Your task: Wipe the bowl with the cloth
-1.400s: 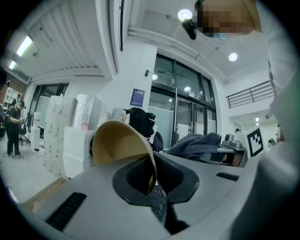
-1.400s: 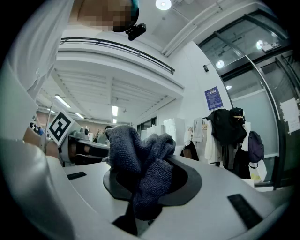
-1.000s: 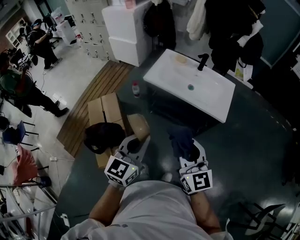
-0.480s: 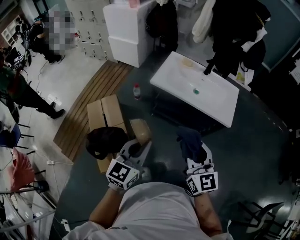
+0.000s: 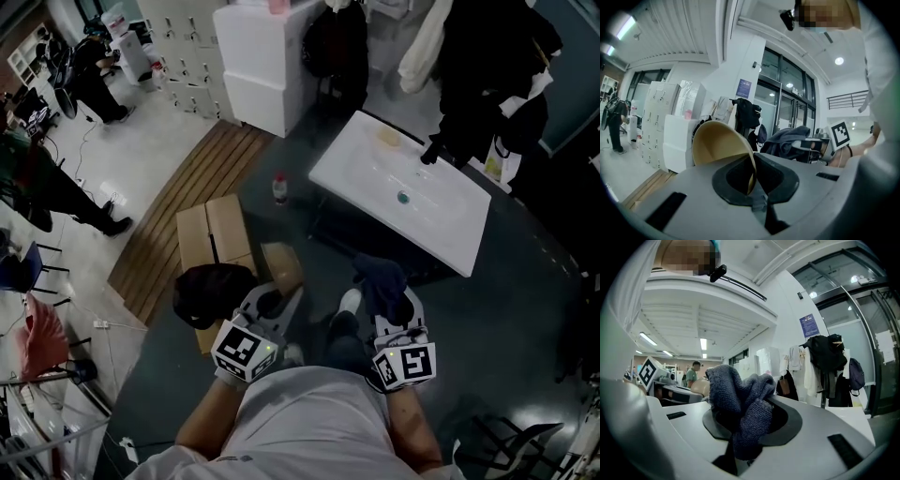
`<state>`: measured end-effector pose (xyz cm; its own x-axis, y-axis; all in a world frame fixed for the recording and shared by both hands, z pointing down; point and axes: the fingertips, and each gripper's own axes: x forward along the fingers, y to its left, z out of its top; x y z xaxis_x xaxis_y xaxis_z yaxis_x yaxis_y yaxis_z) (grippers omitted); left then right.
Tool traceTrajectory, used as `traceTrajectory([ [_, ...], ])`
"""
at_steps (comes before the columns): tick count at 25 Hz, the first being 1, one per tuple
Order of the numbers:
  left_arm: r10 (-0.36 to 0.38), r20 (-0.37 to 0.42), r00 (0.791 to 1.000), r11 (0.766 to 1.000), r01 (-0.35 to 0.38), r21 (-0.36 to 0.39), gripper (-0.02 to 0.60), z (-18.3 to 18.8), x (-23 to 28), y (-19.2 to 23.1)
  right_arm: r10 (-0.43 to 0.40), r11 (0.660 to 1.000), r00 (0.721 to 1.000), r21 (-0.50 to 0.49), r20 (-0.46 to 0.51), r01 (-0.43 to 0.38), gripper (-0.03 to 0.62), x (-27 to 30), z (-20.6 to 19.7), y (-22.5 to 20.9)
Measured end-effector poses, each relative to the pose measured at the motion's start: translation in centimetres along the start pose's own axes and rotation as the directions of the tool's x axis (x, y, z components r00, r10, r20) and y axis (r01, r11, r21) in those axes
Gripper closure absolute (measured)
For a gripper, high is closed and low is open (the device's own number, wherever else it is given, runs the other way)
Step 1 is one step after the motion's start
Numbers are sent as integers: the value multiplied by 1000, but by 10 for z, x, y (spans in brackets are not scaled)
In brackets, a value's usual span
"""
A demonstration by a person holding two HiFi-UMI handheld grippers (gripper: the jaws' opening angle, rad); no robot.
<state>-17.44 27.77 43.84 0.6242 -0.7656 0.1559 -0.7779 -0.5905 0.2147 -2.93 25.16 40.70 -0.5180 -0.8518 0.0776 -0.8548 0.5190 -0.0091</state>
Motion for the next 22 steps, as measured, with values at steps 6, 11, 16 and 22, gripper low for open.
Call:
traceTrajectory([
  [6,21,-17,1000,1000,-22,-22,565,-3,32,17,10,998,1000,-59,-14,-11,494,38,-8,-27],
  [11,36,-28,999,999,-37,-37,565,-1,67,32,55,994,998,-96,-32,-58,494,70,-14,-45],
  [16,57,-36,998,997,-58,-41,565,3,109,44,100,992,994,-73,-46,-104,494,100,-18,-74],
  [22,86,-41,995,995,-88,-47,565,10,156,53,168,982,984,-77,-65,-172,494,133,-19,-109],
])
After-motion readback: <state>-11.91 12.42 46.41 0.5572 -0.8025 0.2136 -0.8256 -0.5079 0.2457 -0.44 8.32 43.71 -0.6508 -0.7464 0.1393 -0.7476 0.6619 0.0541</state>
